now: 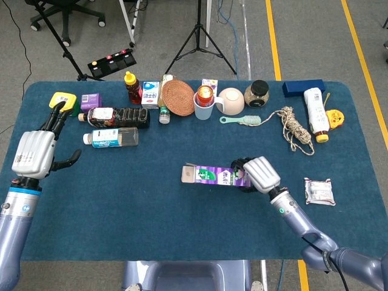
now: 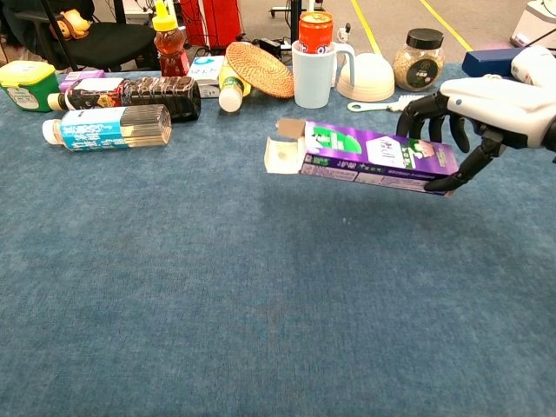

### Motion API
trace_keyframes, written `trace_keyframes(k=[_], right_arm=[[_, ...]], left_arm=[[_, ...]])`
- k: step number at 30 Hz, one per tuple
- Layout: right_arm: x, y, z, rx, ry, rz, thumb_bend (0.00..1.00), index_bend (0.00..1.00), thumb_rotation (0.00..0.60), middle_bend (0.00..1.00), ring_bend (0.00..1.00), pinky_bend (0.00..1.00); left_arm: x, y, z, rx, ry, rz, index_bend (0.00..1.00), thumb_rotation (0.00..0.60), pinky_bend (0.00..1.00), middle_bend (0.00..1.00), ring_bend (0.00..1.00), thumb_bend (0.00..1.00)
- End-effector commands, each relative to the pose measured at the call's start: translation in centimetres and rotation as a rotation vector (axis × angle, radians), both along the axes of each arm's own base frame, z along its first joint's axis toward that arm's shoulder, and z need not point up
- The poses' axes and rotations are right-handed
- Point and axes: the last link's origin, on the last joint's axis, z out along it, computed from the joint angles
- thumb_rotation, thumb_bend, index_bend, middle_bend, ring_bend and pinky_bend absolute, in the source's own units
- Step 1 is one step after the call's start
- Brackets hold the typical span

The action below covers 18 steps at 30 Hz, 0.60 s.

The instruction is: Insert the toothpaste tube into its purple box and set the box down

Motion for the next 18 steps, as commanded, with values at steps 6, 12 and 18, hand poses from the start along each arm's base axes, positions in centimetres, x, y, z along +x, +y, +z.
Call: trace_keyframes(k=[6,12,18], right_arm=[[-0.9,-0.6,-1.1,-0.007,0.088,0.004,0.39,0.45,0.600,0.53,0.51,0.60],[-1.1,-0.9,-1.3,-0.002,0.107,-0.012,0.35,0.41,0.600,0.50,0.47,0.59],[-1.6,-1.2,-0.8,0.012,0.161,-0.035,0.24,0.24,0.600,0.35,0.33,0.52]], left_arm=[[-0.6,0.1,-0.1,-0.003,0.003,0.010,0.08,0.600,0.52,0.04,0.25,0.28],[-1.1,0.2,-0.2,-0.007,0.002,0.017,0.08,0.600,0.52,0.04,0.25,0.28],[-1.5,0.1,-0.3,-0.021,-0.004,0.028,0.08,0.600,0.52,0.04,0.25,0.28]])
